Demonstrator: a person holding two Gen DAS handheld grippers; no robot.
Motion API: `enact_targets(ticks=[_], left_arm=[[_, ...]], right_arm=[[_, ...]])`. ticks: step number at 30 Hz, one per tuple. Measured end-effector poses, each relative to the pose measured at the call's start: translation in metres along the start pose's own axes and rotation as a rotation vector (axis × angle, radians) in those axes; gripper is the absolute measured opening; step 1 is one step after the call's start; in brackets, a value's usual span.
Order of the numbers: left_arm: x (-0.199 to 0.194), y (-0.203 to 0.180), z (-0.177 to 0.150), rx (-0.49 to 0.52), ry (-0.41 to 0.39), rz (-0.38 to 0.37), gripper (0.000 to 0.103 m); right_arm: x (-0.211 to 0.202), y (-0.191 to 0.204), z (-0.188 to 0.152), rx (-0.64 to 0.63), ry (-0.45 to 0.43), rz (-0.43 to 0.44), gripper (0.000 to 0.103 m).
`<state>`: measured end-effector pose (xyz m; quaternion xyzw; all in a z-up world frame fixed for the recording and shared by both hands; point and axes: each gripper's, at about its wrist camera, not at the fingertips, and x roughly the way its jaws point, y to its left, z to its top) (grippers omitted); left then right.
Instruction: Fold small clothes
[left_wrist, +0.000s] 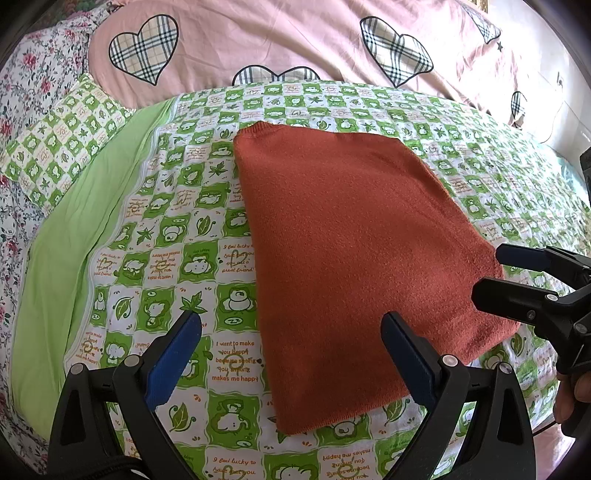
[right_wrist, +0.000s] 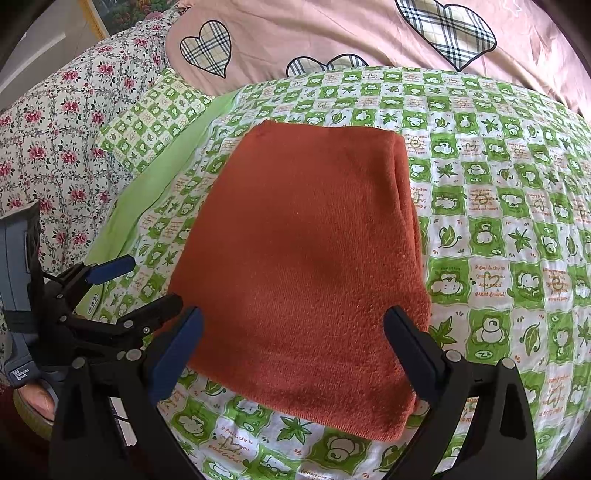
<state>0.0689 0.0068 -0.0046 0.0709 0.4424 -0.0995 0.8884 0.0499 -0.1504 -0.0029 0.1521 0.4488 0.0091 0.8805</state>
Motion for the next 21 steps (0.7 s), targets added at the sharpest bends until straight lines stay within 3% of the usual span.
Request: enact_targets(ticks=[21], left_arm=[[0.0010, 0.0044, 0.0000, -0.017, 0.002, 0.001, 0.098]], right_arm=[[-0.0007, 0.0003, -0.0003, 0.001, -0.003, 0.000, 0.098]])
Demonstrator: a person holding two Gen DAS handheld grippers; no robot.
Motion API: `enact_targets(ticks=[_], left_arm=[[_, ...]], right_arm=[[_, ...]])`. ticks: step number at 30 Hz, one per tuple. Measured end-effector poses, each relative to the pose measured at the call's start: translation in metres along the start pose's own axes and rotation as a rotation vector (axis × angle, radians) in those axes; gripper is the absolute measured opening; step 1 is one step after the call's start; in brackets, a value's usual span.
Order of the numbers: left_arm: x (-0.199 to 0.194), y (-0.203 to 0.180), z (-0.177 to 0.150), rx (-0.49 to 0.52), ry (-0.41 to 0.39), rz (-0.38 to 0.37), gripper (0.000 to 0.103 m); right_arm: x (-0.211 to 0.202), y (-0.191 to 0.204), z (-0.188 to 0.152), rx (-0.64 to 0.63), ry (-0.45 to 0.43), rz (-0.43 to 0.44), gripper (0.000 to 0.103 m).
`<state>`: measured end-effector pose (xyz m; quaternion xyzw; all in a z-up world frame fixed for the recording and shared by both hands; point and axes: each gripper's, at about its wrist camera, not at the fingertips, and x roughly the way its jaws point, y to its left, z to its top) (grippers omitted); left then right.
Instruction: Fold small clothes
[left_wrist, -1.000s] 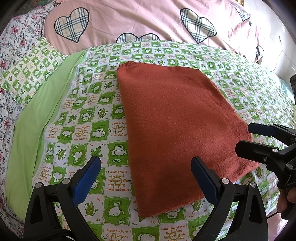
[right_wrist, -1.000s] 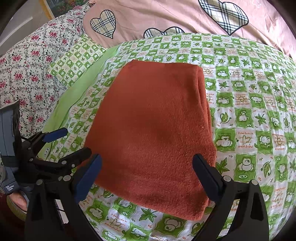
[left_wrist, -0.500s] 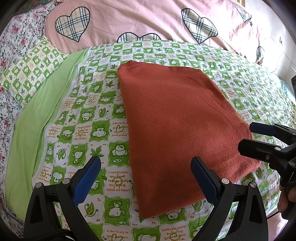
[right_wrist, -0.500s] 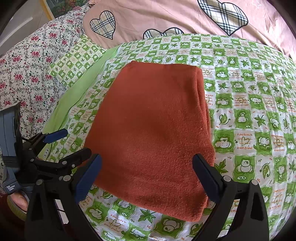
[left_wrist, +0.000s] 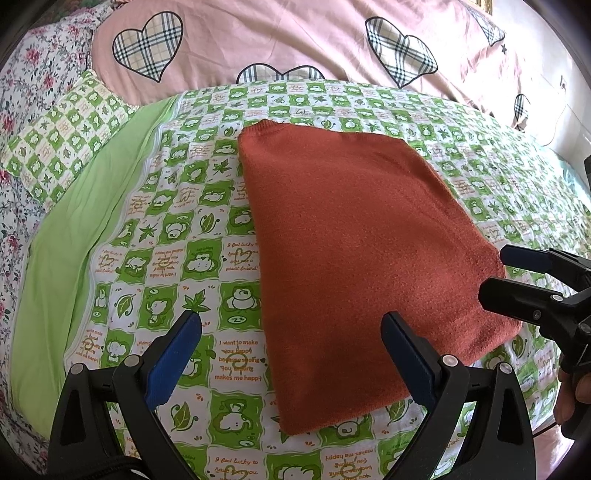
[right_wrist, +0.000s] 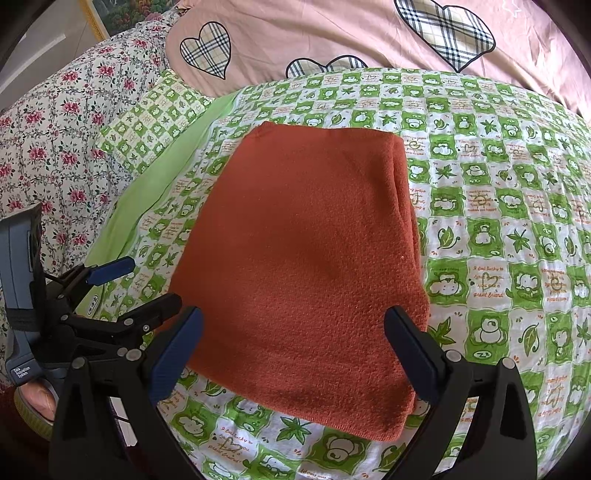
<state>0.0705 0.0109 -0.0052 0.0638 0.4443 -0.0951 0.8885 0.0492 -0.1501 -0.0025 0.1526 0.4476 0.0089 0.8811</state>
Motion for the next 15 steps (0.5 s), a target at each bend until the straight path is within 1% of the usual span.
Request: enact_targets(ticks=[8, 15], left_arm=[[0.001, 0.000, 0.002, 0.000, -0.002, -0.003, 0.098], [0.005, 0.009, 0.014, -0.023, -0.014, 0.003, 0.097]], right_arm=[[-0.002, -0.001, 0.008, -0.003, -0.008, 0.000, 0.098], [0.000, -0.011, 0.015, 0.003, -0.023, -0.018, 0.098]])
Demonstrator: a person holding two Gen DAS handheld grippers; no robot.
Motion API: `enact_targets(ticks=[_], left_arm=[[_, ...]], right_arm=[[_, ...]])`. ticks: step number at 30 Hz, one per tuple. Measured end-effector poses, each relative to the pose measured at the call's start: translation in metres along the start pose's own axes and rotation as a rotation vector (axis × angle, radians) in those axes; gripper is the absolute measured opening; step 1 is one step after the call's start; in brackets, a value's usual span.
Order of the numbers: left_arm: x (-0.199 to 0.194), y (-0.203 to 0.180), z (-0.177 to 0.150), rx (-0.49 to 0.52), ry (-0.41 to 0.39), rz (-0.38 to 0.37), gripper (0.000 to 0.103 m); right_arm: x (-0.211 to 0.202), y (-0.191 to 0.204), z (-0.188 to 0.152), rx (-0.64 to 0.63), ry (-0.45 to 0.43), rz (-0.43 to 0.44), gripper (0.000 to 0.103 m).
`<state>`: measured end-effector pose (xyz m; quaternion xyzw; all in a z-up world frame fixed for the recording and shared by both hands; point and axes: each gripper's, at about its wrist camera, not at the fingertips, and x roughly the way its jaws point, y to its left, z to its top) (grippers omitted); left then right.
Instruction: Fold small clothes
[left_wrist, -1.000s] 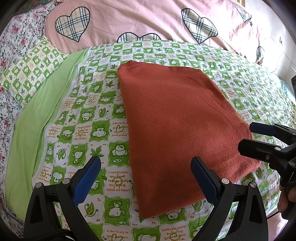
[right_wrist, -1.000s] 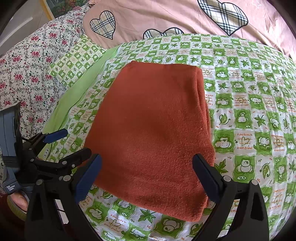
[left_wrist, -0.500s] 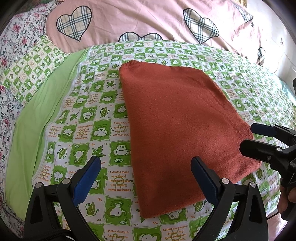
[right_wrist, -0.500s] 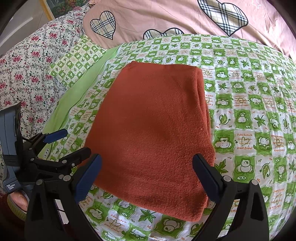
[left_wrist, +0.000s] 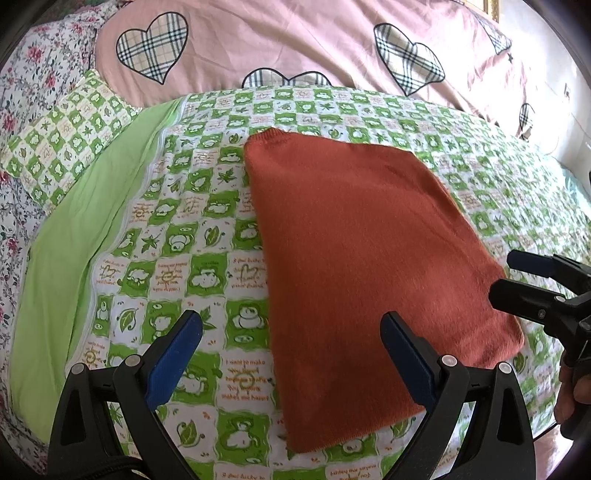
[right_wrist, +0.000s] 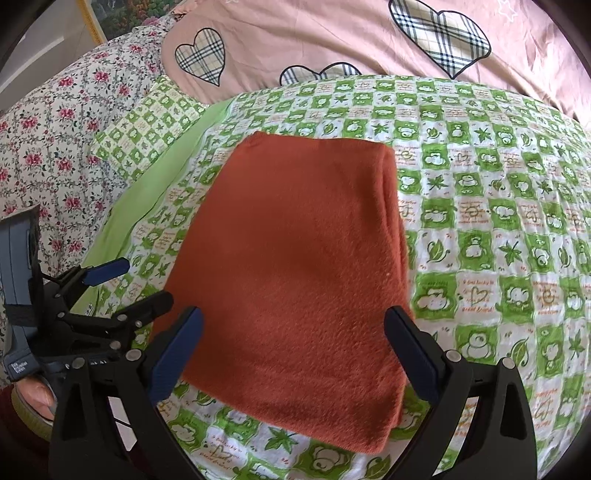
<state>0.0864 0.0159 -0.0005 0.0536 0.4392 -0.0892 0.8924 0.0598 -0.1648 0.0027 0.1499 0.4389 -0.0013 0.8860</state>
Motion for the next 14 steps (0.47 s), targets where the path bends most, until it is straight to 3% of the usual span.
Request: enact_targets(ticks=[14], left_arm=[[0.0047, 0.0002, -0.0002, -0.024, 0.019, 0.021, 0.098]], right_arm=[[0.0067, -0.0015, 0.0012, 0.007, -0.011, 0.016, 0.098]])
